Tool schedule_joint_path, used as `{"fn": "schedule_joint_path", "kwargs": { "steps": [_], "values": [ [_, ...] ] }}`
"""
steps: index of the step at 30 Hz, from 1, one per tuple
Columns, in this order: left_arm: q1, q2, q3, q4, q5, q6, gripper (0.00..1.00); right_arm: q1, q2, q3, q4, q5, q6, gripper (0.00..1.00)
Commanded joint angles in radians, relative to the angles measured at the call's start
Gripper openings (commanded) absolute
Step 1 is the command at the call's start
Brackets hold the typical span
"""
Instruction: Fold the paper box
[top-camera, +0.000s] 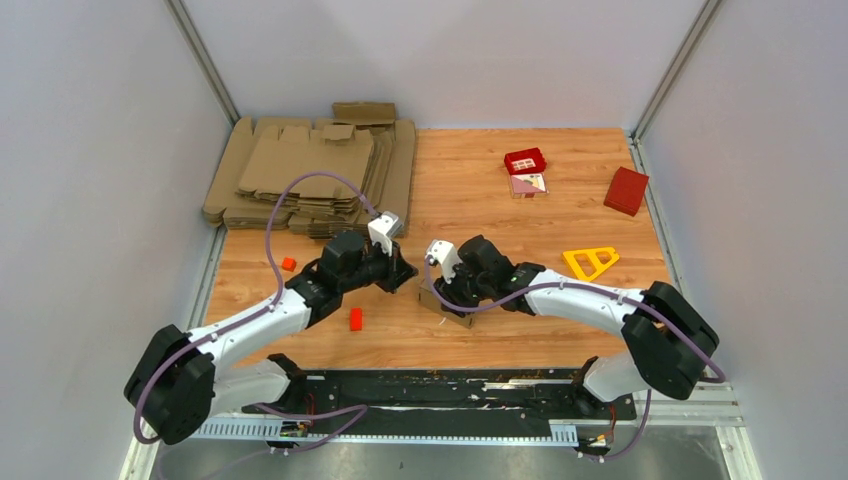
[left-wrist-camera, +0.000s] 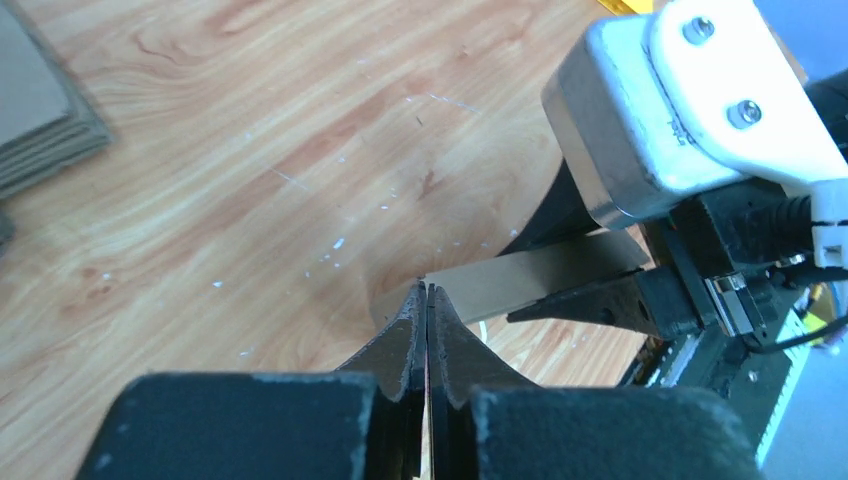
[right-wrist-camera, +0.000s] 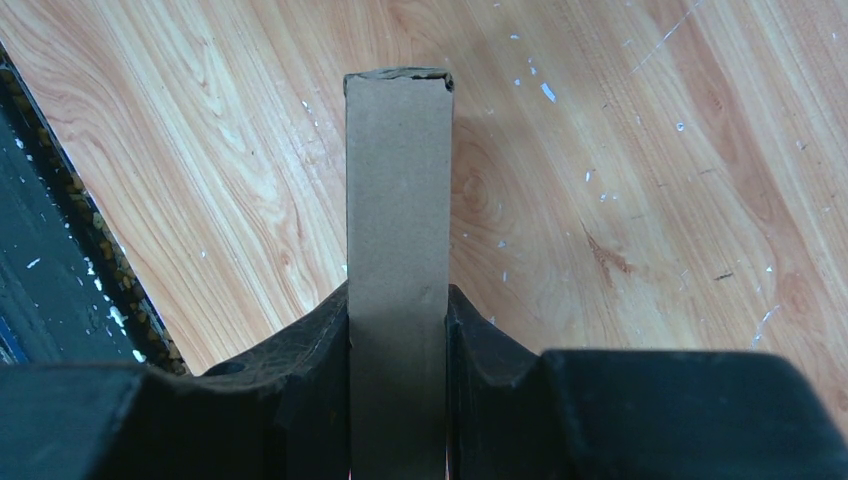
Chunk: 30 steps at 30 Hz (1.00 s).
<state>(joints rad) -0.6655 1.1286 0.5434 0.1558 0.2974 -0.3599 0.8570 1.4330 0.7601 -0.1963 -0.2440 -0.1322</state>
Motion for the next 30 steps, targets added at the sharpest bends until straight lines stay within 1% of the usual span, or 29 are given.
{"fn": "schedule_joint_path", "kwargs": {
  "steps": [1, 4, 5, 6, 7, 8, 9, 13, 15, 16, 18, 21, 23, 26, 30],
  "values": [
    [0.000, -0.038, 0.014, 0.000, -0.142, -0.023, 0.00, 0.007, -0.030, -0.008, -0.041, 0.010, 0.008, 0.27],
    [0.000, -0.092, -0.052, 0.091, -0.278, -0.073, 0.06, 0.007, -0.035, -0.011, -0.043, 0.012, 0.008, 0.27],
    [0.000, -0.114, -0.080, 0.129, -0.338, -0.118, 0.13, 0.006, -0.038, -0.013, -0.041, 0.012, 0.008, 0.27],
    [0.001, -0.132, -0.104, 0.155, -0.357, -0.159, 0.41, 0.007, -0.042, -0.015, -0.039, 0.012, 0.008, 0.27],
    [0.004, -0.146, -0.118, 0.167, -0.337, -0.183, 0.74, 0.007, -0.046, -0.017, -0.036, 0.011, 0.006, 0.28],
    [0.004, -0.152, -0.124, 0.176, -0.293, -0.187, 0.96, 0.007, -0.051, -0.020, -0.034, 0.011, 0.005, 0.28],
    [0.004, -0.151, -0.119, 0.180, -0.253, -0.194, 0.99, 0.007, -0.055, -0.024, -0.031, 0.011, 0.004, 0.29],
    [0.004, -0.093, -0.060, 0.112, -0.154, -0.207, 1.00, 0.007, -0.064, -0.026, -0.027, 0.011, 0.003, 0.31],
    [0.003, -0.044, -0.028, 0.051, -0.147, -0.260, 1.00, 0.007, -0.061, -0.024, -0.028, 0.008, 0.003, 0.32],
    [0.002, -0.019, -0.022, 0.051, -0.135, -0.296, 0.99, 0.007, -0.061, -0.024, -0.026, 0.008, 0.005, 0.32],
    [-0.014, 0.034, -0.043, 0.100, -0.115, -0.373, 0.97, 0.007, -0.062, -0.027, -0.021, 0.008, 0.006, 0.32],
    [-0.052, 0.090, -0.075, 0.177, -0.132, -0.414, 0.96, 0.007, -0.060, -0.026, -0.017, 0.012, 0.011, 0.33],
    [-0.077, 0.114, -0.081, 0.183, -0.159, -0.409, 0.95, 0.006, -0.059, -0.025, -0.019, 0.011, 0.012, 0.33],
    [-0.089, 0.148, -0.088, 0.174, -0.178, -0.395, 0.91, 0.007, -0.057, -0.026, -0.021, 0.012, 0.014, 0.33],
    [-0.089, 0.171, -0.116, 0.183, -0.208, -0.379, 0.84, 0.006, -0.066, -0.025, -0.024, 0.027, 0.026, 0.40]
  ]
}}
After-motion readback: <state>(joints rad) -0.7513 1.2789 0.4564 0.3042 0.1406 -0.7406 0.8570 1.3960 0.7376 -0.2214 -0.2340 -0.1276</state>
